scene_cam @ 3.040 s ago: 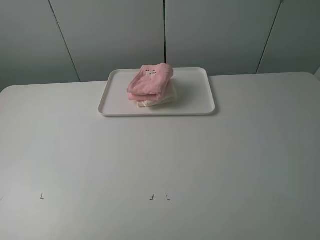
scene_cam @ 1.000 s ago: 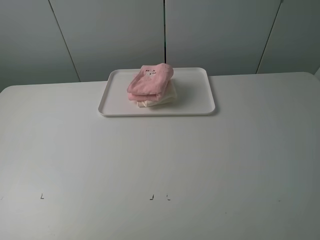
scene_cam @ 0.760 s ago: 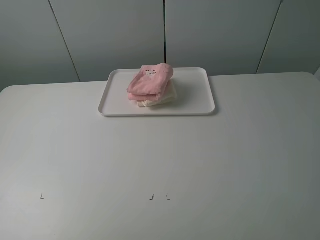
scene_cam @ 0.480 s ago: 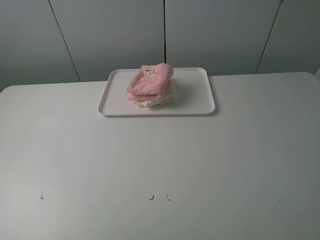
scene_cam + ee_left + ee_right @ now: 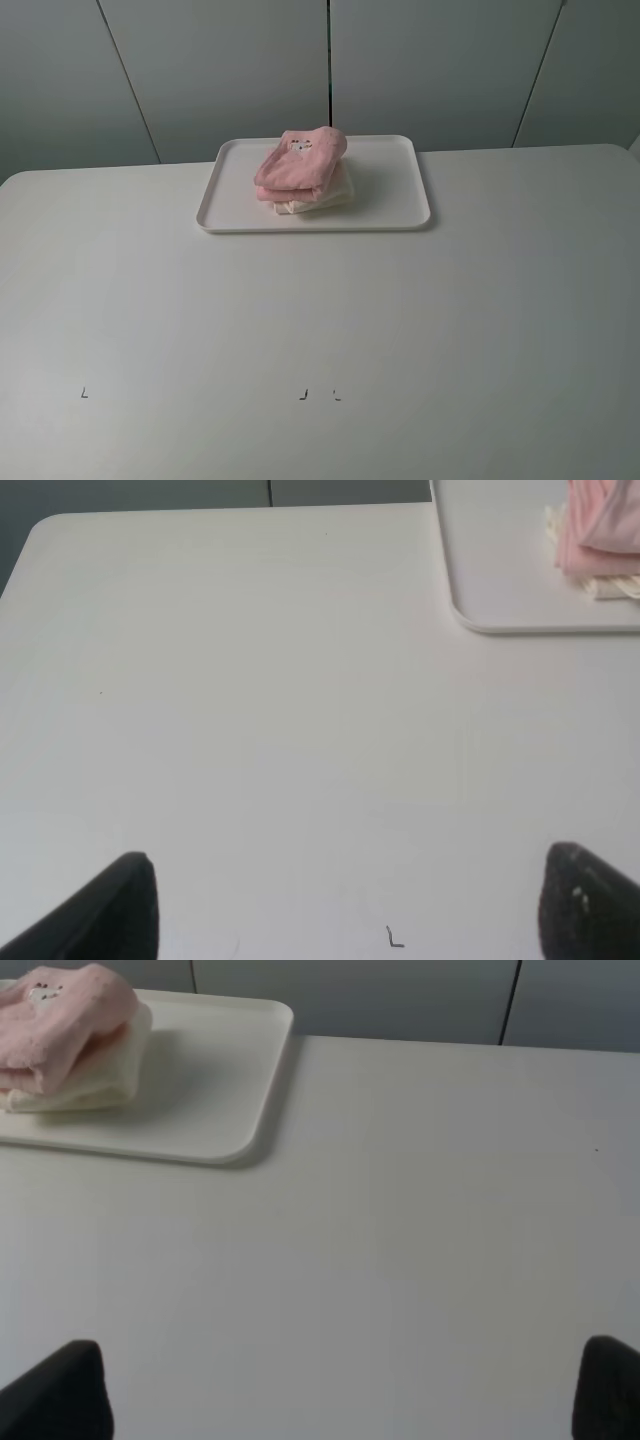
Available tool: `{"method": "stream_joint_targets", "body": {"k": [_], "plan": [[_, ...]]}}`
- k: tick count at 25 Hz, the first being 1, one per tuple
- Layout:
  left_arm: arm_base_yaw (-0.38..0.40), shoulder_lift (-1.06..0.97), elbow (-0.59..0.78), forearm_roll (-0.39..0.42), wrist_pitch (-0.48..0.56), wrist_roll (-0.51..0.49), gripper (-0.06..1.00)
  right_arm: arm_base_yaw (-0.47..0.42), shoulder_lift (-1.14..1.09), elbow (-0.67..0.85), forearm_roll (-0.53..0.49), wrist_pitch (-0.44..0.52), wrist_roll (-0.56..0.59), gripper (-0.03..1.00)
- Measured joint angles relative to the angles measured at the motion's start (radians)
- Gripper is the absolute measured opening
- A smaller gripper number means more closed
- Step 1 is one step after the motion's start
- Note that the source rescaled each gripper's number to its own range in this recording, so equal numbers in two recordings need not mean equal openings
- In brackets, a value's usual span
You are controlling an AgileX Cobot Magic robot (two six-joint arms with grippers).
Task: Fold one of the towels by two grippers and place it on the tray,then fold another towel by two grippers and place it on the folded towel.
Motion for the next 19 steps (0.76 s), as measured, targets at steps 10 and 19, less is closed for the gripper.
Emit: {"method": "stream_joint_targets", "body": {"k": [10,19], "plan": [[0.000,0.000,0.000,0.000,0.000,0.000,0.98,0.000,0.000,0.000,0.000,0.000,0.000,1.00],[0.000,0.000,0.000,0.000,0.000,0.007,0.98,0.000,0.000,0.000,0.000,0.000,0.000,1.00]]}}
